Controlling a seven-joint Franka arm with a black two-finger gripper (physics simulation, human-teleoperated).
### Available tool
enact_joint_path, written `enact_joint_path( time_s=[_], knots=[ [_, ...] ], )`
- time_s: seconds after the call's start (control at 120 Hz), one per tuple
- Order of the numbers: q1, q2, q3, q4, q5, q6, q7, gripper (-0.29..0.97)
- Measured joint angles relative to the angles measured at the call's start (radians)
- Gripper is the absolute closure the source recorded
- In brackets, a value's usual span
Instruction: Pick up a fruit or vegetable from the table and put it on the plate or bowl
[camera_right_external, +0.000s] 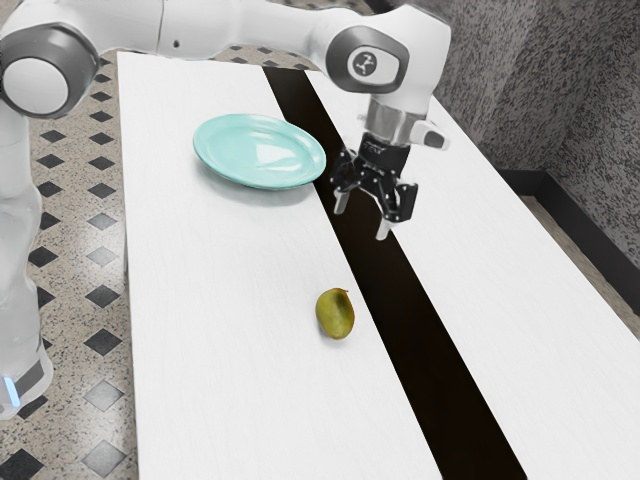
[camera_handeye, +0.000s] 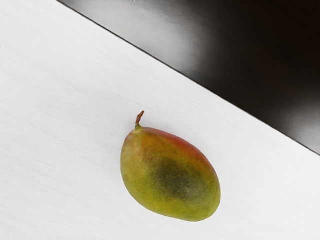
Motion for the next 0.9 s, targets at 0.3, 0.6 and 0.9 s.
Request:
enact_joint_path(
  time_s=[0.3, 0.6, 0.9],
  knots=[
    [0.017, -0.018, 0.079, -0.09, -0.007, 0.101, -0.212, 0.0],
    [-0.217, 0.121, 0.385, 0.089, -0.028, 0.082, -0.285, 0.0],
    [-1.132, 0.42, 1.32, 0.013, -0.327, 0.042, -0.289, 0.0]
  ],
)
